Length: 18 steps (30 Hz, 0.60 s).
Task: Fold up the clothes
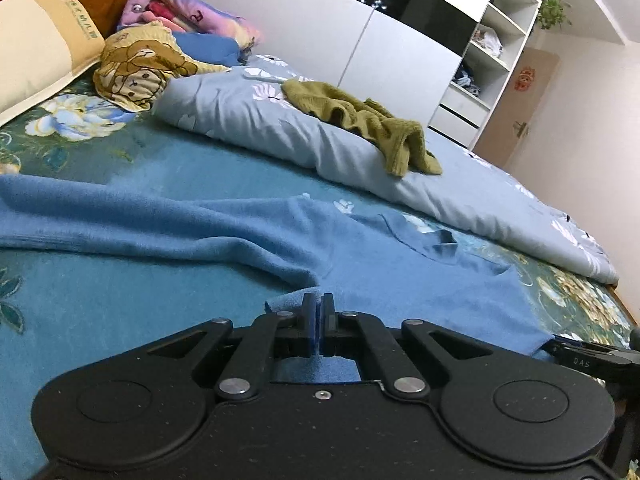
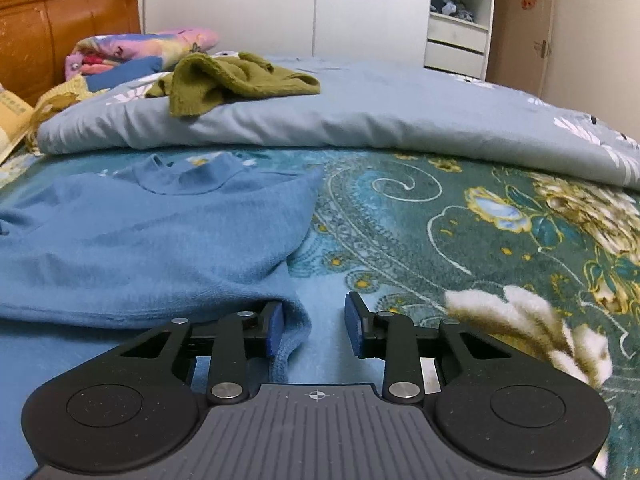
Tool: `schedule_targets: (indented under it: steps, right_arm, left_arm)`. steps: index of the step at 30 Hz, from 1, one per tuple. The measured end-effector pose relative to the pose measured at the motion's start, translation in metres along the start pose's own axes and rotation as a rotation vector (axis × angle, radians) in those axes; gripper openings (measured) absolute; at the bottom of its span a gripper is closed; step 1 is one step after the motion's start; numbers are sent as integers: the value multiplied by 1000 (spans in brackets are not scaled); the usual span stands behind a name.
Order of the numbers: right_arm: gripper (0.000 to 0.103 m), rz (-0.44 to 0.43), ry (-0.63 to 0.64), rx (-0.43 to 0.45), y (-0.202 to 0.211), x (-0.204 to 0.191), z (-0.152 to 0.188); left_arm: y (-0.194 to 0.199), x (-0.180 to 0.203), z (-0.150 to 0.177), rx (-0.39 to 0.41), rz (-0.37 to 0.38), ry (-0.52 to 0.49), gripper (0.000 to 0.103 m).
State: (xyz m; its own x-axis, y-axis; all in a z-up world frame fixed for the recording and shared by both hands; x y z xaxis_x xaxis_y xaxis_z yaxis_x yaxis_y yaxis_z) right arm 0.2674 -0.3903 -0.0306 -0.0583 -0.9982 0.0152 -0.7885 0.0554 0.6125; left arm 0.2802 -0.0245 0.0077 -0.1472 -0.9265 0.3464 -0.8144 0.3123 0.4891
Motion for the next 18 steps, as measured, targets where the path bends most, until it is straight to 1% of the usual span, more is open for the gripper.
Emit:
schedule_targets:
  steps: [2, 5, 7, 9, 10, 12, 13, 16, 18]
  right_arm:
    - [32, -9, -8, 1, 4, 1, 1]
    - [36, -17, -35, 10, 12, 6, 2]
    - [36, -24, -46, 6, 16, 8, 2]
    - [36, -31, -63, 8, 21, 10, 2]
    - [37, -36, -75, 12, 25, 11, 2]
    - [37, -66, -118, 28, 36, 16, 2]
    - [37, -95, -146, 43, 42, 19, 0]
    - [38, -156, -208, 70, 46, 26, -11]
    - [38, -163, -230, 47, 28, 26, -25]
  left_arm:
    - [-5, 7, -12, 15, 7, -55, 0]
    - [-13, 23, -47, 71, 33, -151, 0]
    - [-17, 36, -70, 100, 33, -213, 0]
    - [-20, 43, -81, 115, 25, -270, 0]
    - [-22, 45, -83, 112, 9, -315, 0]
    - [-30, 37, -75, 68, -9, -321, 0]
    - [-34, 32, -70, 45, -17, -321, 0]
    - [-45, 19, -51, -7, -42, -292, 0]
    - [-49, 14, -43, -30, -47, -257, 0]
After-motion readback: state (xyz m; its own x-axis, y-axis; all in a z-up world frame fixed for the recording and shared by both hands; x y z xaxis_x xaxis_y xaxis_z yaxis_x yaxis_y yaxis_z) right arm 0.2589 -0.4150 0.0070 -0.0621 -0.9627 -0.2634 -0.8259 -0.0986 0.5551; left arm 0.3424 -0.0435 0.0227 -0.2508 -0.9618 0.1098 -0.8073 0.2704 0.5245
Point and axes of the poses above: each gripper's, at about its wrist camera, not at the fingertips, and y roughly against the way its jaws point, x to its right, z to its underside, the point moved 3 cm from there along -y, roughly the way its jaws point, and after that the axes turned 2 degrees about x, right-handed, at the moved point
